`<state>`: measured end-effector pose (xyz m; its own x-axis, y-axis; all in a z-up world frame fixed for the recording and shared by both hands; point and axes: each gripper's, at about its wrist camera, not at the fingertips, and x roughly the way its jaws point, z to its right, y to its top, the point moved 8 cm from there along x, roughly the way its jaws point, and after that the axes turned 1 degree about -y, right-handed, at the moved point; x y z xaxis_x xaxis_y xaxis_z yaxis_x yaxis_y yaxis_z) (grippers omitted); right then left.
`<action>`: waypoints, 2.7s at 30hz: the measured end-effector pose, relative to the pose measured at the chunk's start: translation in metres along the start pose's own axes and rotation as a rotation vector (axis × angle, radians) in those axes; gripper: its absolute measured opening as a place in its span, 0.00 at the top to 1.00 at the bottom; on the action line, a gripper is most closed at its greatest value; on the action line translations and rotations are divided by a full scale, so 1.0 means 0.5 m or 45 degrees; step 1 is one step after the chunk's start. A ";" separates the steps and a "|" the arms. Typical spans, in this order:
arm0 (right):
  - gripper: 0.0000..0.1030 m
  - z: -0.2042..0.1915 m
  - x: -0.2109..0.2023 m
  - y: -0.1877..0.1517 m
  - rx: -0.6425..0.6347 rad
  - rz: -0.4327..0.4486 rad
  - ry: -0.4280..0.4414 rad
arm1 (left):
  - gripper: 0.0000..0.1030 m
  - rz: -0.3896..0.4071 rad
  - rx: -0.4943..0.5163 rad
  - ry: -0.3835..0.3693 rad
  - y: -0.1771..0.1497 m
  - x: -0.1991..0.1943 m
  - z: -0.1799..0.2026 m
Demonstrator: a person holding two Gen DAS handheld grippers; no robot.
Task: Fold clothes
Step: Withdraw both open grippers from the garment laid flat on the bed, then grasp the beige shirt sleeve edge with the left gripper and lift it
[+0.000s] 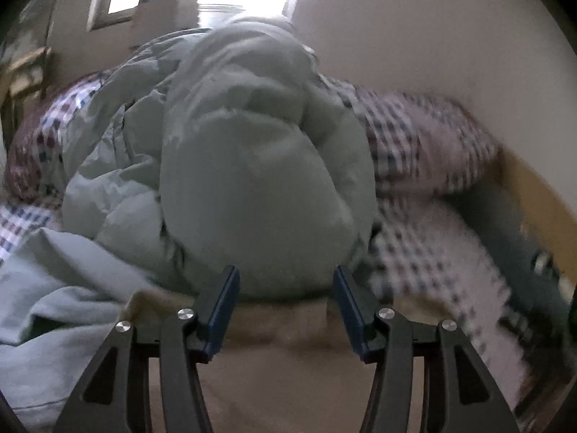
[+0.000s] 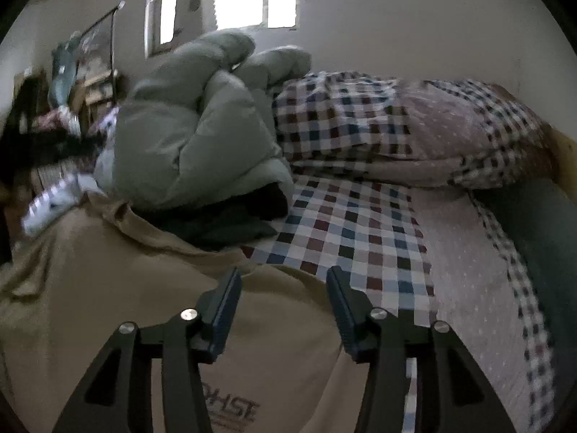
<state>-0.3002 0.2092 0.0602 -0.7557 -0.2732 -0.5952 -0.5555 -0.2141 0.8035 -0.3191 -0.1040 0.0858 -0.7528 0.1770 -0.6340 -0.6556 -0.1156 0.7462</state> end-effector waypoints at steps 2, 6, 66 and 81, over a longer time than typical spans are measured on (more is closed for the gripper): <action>0.46 -0.002 -0.036 -0.008 0.039 0.011 0.026 | 0.44 0.026 0.044 -0.016 -0.024 -0.046 0.012; 0.46 -0.024 -0.134 -0.028 0.035 0.047 0.058 | 0.44 0.118 0.104 -0.046 -0.065 -0.194 0.020; 0.18 0.221 -1.181 -0.612 0.536 0.206 -0.458 | 0.17 0.072 0.551 -0.317 -0.712 -0.558 0.856; 0.18 0.306 -1.110 -0.708 0.626 0.118 -0.463 | 0.18 -0.002 0.897 -0.207 -0.858 -0.330 1.029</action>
<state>0.2629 0.5803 0.1077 -0.8302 0.0857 -0.5508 -0.5114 0.2761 0.8138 0.1164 0.4192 -0.0254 -0.6976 0.3261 -0.6379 -0.4219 0.5327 0.7337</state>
